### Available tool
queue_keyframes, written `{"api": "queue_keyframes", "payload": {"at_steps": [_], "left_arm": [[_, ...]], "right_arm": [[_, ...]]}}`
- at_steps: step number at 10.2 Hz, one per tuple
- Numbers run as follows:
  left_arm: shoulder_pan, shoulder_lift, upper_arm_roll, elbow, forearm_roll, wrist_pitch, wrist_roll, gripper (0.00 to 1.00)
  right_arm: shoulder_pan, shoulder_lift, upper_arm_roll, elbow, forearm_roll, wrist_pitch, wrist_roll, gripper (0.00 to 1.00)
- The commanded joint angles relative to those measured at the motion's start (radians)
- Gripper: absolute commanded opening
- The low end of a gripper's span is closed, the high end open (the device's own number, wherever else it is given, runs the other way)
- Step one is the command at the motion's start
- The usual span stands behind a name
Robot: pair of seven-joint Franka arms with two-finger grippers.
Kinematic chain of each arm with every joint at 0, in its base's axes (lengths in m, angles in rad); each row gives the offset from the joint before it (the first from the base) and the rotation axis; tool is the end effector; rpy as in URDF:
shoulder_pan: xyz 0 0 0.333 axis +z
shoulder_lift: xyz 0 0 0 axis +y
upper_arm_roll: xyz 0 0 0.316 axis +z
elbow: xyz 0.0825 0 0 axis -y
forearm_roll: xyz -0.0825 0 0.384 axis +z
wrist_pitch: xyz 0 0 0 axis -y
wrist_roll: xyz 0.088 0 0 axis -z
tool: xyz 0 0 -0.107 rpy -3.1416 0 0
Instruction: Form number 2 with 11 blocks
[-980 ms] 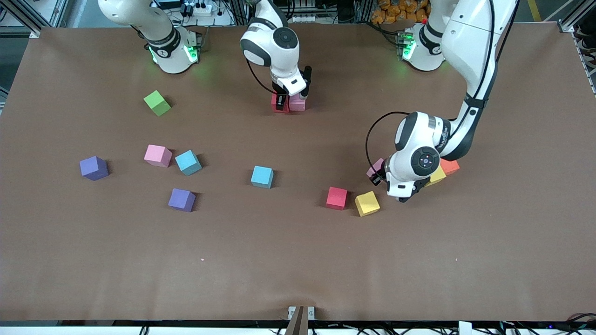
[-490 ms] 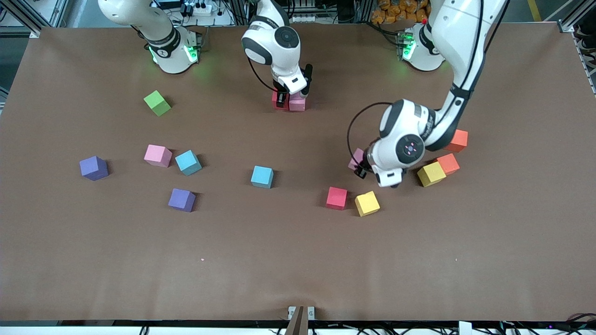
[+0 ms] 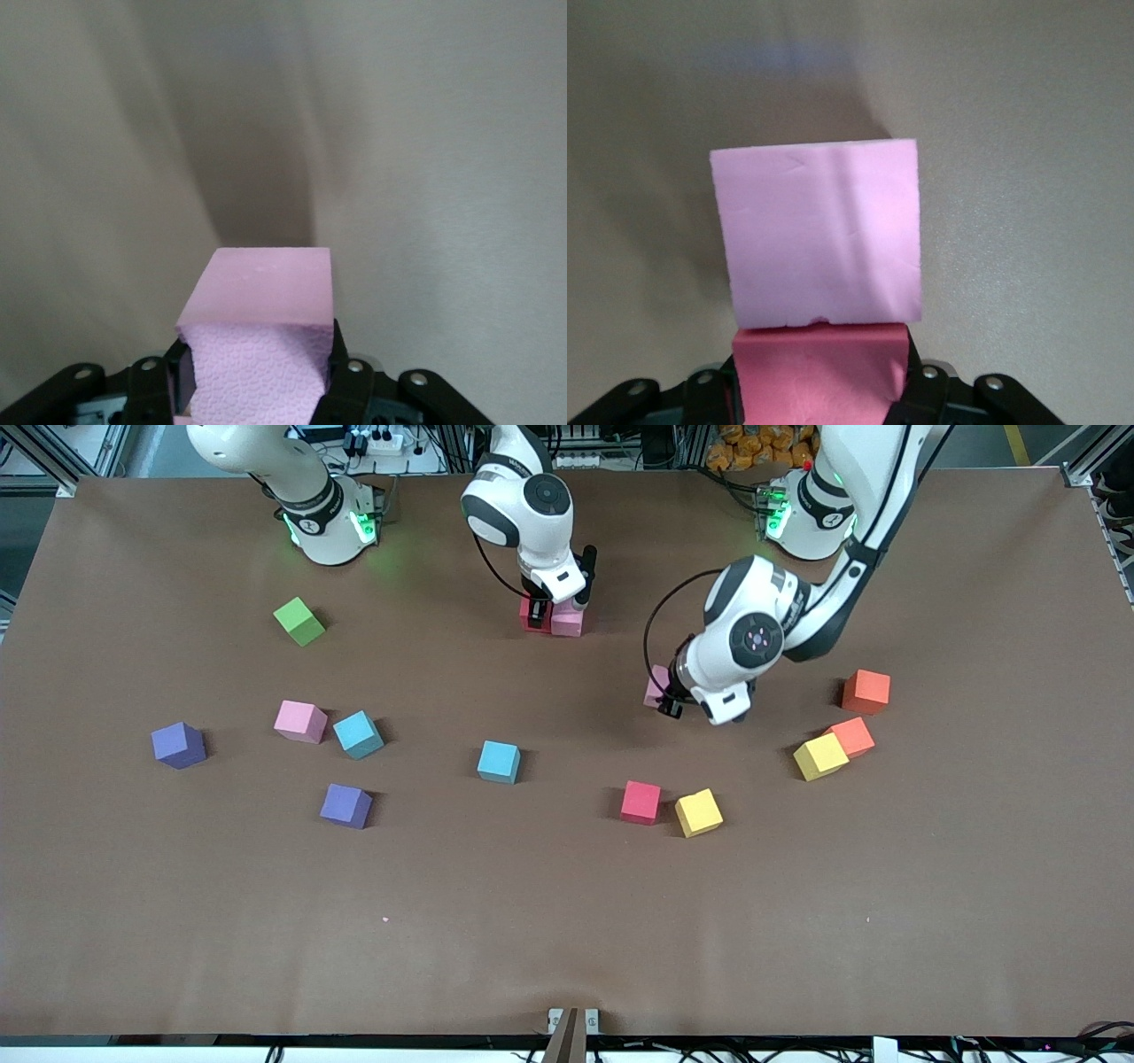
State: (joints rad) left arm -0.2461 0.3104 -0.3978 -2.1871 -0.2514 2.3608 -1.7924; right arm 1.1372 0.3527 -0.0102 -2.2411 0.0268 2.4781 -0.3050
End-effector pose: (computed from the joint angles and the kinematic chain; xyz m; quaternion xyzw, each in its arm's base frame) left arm 0.4349 -0.3315 0.2469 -0.7716 -0.6170 0.1543 0.0079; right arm 0.2287 0.4804 0.1998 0.7602 0.6471 -0.0553 0.0177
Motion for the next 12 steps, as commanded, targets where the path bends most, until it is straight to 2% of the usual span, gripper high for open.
{"api": "queue_keyframes", "payload": {"at_steps": [1,4,6,7,8,9,11,12], "left_arm": [[0.062,-0.047,-0.094,-0.072,-0.011,0.038,-0.154,0.21],[0.085,-0.074,-0.150,-0.085,-0.009,0.041,-0.319,0.20],[0.085,-0.074,-0.170,-0.097,-0.009,0.055,-0.354,0.21],[0.084,-0.070,-0.171,-0.109,-0.008,0.086,-0.355,0.21],[0.082,-0.071,-0.190,-0.143,-0.009,0.174,-0.366,0.20],[0.082,-0.070,-0.213,-0.155,-0.009,0.213,-0.375,0.21],[0.061,-0.053,-0.231,-0.152,-0.009,0.260,-0.378,0.21],[0.036,-0.041,-0.239,-0.152,-0.009,0.291,-0.381,0.21]], "right_arm": [[0.022,0.009,-0.005,0.017,0.018,-0.013,0.007,1.00],[0.018,-0.007,-0.005,0.015,0.018,-0.028,0.006,1.00],[0.009,-0.070,-0.007,0.017,0.018,-0.108,0.004,1.00],[-0.002,-0.108,-0.011,0.017,0.018,-0.146,0.001,1.00],[-0.026,-0.148,-0.014,0.017,0.019,-0.189,0.009,1.00],[-0.089,-0.179,-0.016,0.034,0.021,-0.250,0.012,1.00],[-0.232,-0.170,-0.017,0.159,0.019,-0.402,0.012,1.00],[-0.313,-0.166,-0.020,0.204,0.018,-0.421,0.023,1.00]]}}
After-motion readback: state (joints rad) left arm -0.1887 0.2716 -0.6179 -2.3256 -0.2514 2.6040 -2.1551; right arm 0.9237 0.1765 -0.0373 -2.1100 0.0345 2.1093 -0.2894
